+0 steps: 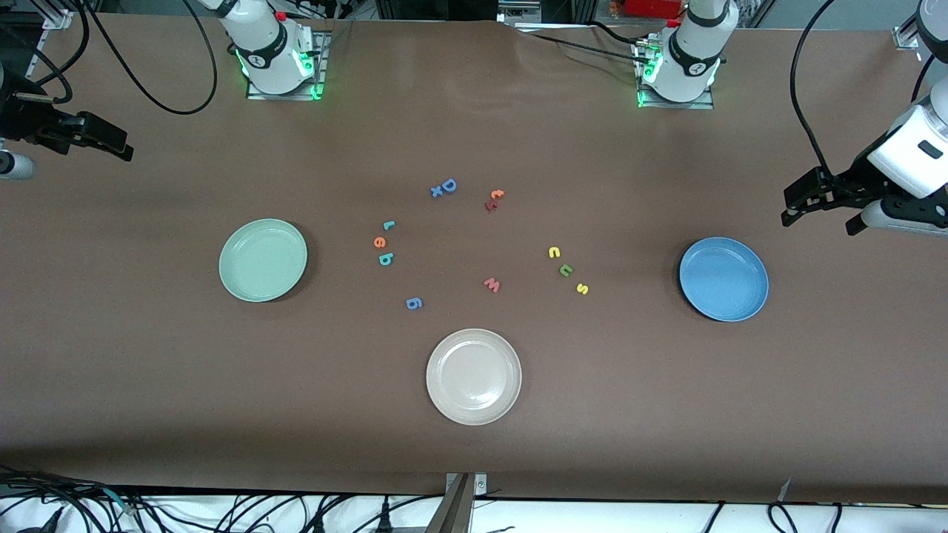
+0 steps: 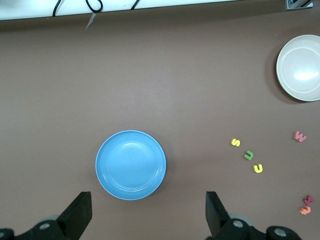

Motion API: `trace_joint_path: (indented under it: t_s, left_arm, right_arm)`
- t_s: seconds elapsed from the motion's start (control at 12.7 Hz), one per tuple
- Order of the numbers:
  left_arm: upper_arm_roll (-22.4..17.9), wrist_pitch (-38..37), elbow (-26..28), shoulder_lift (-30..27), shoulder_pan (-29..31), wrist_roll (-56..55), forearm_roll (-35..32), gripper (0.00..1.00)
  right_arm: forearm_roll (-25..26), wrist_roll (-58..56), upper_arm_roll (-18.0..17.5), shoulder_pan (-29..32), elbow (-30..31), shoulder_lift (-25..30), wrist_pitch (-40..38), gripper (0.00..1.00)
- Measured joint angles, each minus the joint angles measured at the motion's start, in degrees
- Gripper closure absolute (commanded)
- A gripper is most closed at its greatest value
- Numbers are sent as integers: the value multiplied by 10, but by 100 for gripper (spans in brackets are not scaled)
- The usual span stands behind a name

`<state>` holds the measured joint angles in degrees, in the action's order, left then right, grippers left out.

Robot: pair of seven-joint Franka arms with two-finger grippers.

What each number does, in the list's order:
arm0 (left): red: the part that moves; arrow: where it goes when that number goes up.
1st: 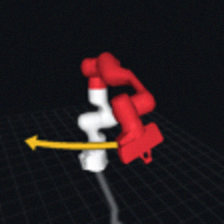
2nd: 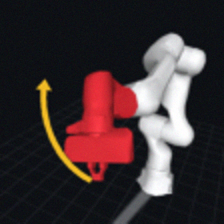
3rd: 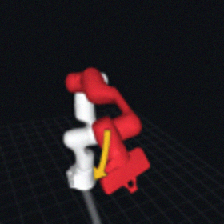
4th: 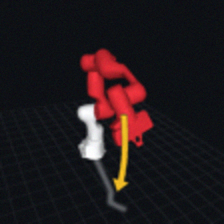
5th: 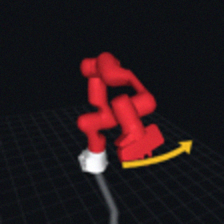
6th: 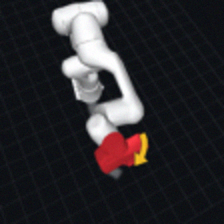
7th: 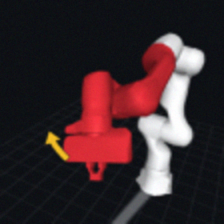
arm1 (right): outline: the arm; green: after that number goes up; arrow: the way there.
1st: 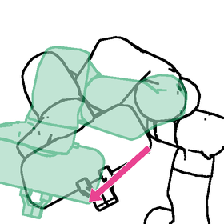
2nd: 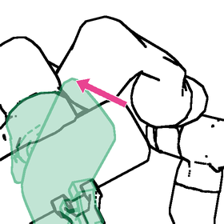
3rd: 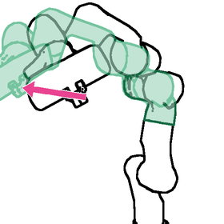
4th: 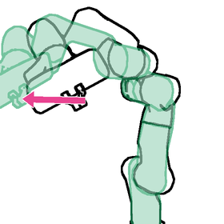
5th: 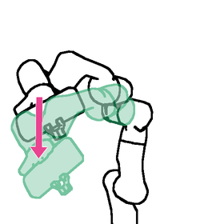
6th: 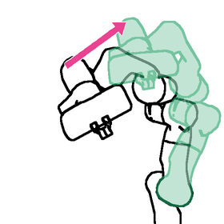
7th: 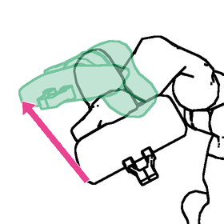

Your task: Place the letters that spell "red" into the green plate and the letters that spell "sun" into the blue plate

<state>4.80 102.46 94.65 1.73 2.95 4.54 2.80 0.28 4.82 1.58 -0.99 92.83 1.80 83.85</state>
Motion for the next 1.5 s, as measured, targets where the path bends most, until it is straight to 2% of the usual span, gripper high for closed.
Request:
trace_joint_path:
  t_s: [1.26,1.5]
  left_arm:
    - [-1,0,0,1,2,0,0,0]
    - [-1,-2,1,1,2,0,0,0]
  right_arm:
    - [0,0,0,0,0,-13,-2,1]
    - [0,-2,-5,-23,1,-30,-11,1]
